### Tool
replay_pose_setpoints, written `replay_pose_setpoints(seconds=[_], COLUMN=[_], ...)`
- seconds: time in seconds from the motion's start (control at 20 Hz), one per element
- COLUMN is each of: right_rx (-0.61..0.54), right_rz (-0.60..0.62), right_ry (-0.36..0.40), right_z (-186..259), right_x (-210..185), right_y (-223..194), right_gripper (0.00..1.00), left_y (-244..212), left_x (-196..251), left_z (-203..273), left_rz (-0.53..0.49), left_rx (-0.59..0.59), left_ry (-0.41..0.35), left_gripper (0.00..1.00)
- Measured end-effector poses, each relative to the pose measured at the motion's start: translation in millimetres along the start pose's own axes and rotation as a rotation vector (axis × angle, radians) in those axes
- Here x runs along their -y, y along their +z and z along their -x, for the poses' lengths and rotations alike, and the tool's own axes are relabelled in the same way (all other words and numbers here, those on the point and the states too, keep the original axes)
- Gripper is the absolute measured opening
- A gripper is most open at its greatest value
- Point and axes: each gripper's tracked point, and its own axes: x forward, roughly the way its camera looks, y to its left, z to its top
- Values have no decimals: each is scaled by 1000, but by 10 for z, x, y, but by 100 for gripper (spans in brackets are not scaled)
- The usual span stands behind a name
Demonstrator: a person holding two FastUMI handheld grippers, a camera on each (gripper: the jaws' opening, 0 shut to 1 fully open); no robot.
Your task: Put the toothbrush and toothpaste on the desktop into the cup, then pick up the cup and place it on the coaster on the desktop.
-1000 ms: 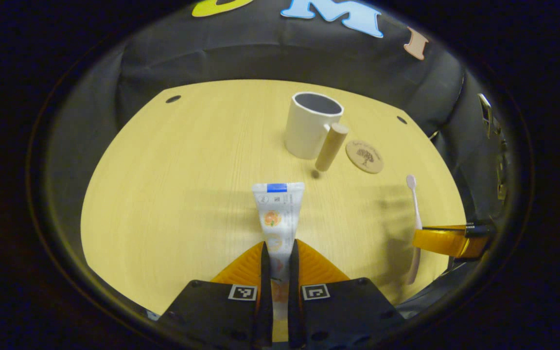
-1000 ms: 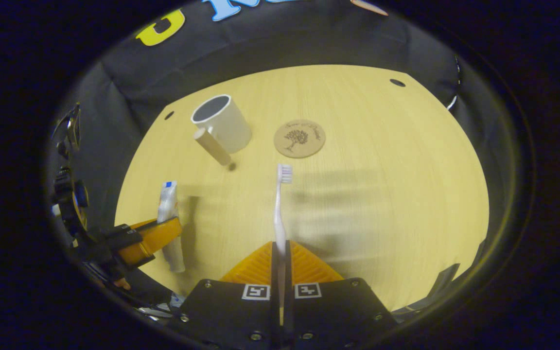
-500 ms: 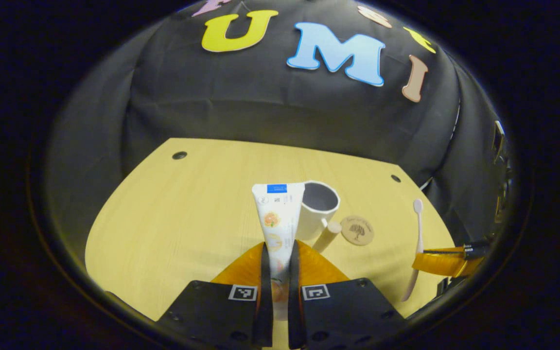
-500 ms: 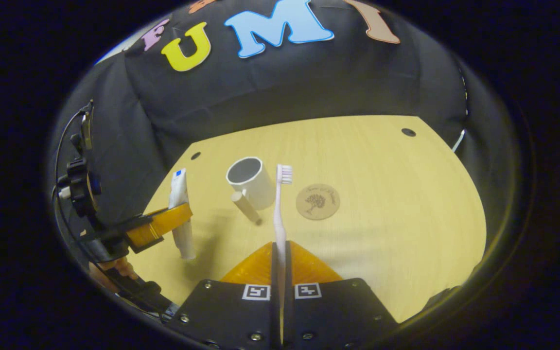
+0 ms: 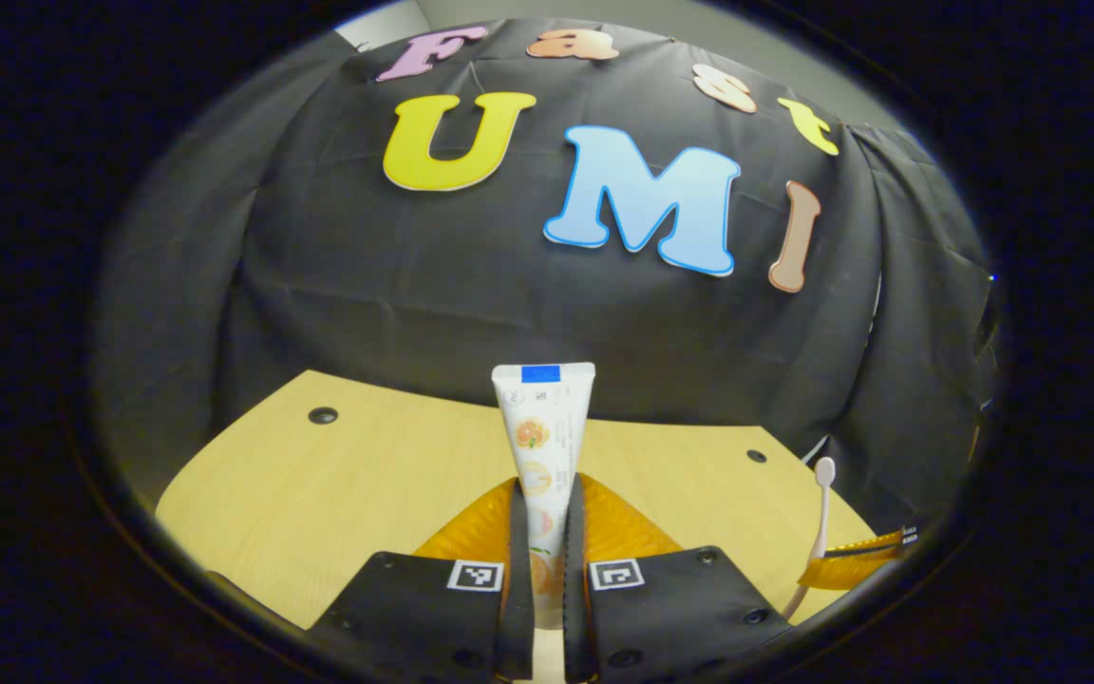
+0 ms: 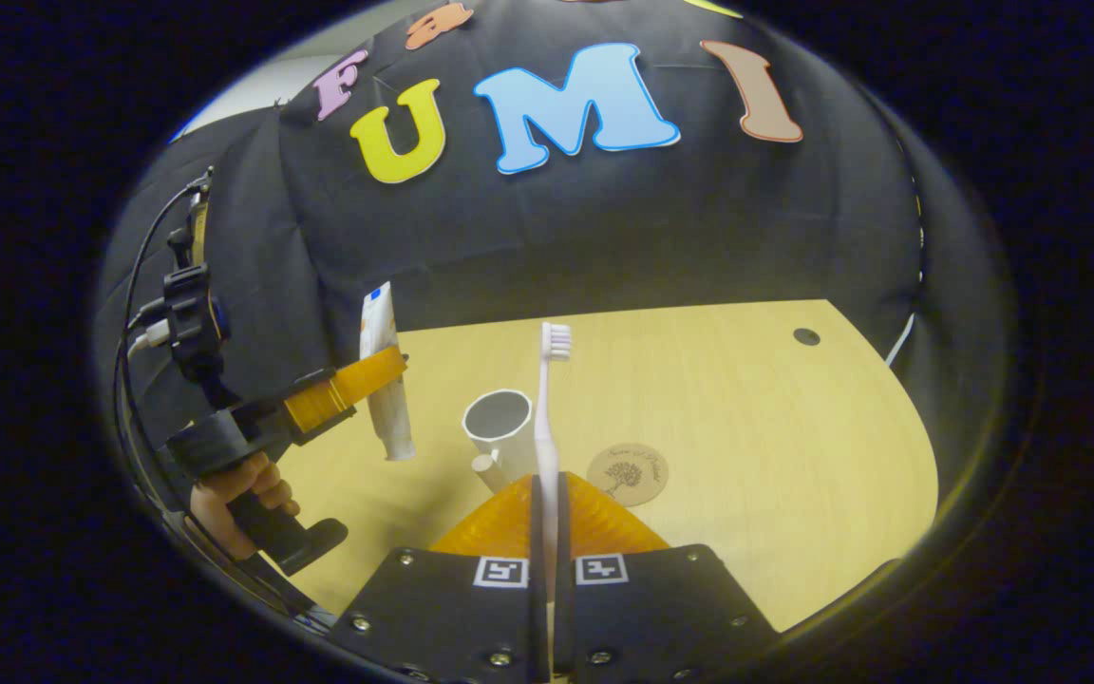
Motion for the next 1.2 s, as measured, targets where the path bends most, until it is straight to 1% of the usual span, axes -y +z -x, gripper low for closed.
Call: replay_pose_setpoints(seconds=[0.1,0.2,0.35,0.5,0.65,0.75,0.9,0.95,1.0,1.05,1.2], right_rx=[9,21,35,29,24,25,19,20,18,20,35], right_rz=[-2,1,-2,-6,-14,-16,-29,-33,-37,-37,-9], right_ry=[-6,-25,-44,-69,-87,-93,-85,-82,-76,-68,-53], right_z=[-11,3,18,32,65,63,32,11,-19,-43,-132], right_x=[-15,14,36,75,103,105,78,73,59,38,0], right_y=[7,21,30,-1,-35,-30,-24,-11,7,32,134], right_gripper=[4,4,4,4,4,4,4,4,4,4,4], left_y=[175,318,310,224,58,-117,-248,-269,-318,-369,-520], left_x=[45,72,146,265,296,286,294,292,302,314,294], left_z=[-111,-219,-411,-598,-781,-851,-854,-854,-850,-832,-809], left_rz=[12,29,49,67,79,79,78,75,70,67,63], left_rx=[57,120,140,129,95,57,25,19,5,-11,-69], left_ry=[-18,-39,-67,-103,-123,-123,-128,-131,-136,-142,-148], left_gripper=[19,18,18,17,18,18,19,22,23,28,27])
